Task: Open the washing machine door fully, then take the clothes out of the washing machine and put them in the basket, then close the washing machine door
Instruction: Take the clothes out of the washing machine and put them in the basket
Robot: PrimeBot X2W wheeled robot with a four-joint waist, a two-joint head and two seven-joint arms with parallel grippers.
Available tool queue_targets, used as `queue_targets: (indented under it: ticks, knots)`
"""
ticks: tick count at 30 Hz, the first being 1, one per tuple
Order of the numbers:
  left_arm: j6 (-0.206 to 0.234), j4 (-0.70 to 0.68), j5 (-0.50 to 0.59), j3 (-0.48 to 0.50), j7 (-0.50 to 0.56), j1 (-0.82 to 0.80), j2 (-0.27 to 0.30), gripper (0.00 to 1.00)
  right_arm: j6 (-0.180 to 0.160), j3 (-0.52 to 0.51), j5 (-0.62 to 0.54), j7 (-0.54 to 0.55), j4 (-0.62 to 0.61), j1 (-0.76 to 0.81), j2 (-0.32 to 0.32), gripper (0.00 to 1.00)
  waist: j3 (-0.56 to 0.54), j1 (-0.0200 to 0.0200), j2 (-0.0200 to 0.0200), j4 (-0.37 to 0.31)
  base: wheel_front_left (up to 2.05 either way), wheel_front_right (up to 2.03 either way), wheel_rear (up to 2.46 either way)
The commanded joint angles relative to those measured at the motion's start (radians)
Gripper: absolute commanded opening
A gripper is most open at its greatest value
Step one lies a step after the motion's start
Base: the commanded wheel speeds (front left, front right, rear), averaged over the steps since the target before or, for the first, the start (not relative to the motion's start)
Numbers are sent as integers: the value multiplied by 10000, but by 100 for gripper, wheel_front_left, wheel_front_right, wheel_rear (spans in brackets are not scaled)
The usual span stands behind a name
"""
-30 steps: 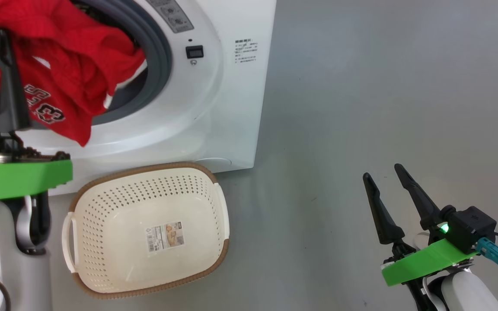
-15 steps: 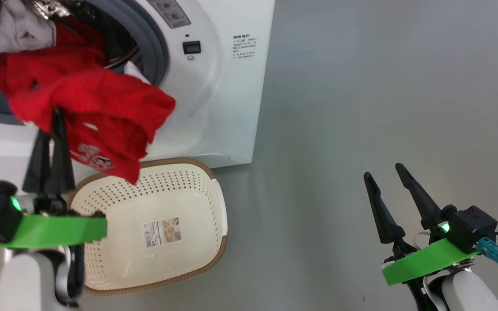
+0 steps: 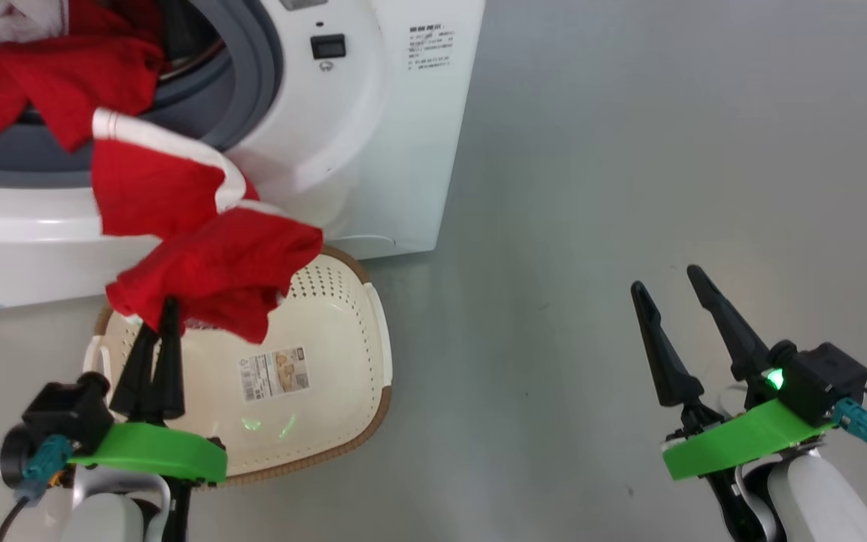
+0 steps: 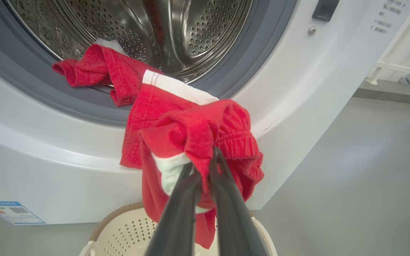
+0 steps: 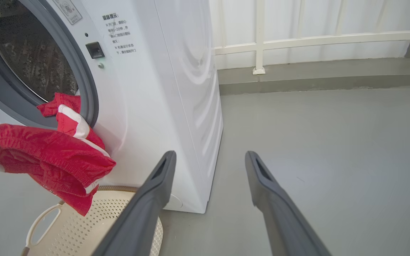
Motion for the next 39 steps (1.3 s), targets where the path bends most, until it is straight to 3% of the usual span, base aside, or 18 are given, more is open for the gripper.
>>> queue_targets:
  ticks: [1, 22, 39]
  knots:
    - [-8, -87, 17, 231, -41, -90, 125, 0, 62, 206, 33, -63, -277, -205, -24, 100, 211, 0, 0, -62, 0, 0, 0]
    - [-52, 4679, 794, 148, -42, -2657, 296, 0, 62, 297, 112, -63, -532, -1047, 75, 100, 2342, 0, 0, -537, 0, 0, 0]
    - [-42, 7160, 955, -77, -42, -4443, 673, 0, 62, 300, 116, -63, -795, -1692, 146, 100, 3952, 0, 0, -692, 0, 0, 0]
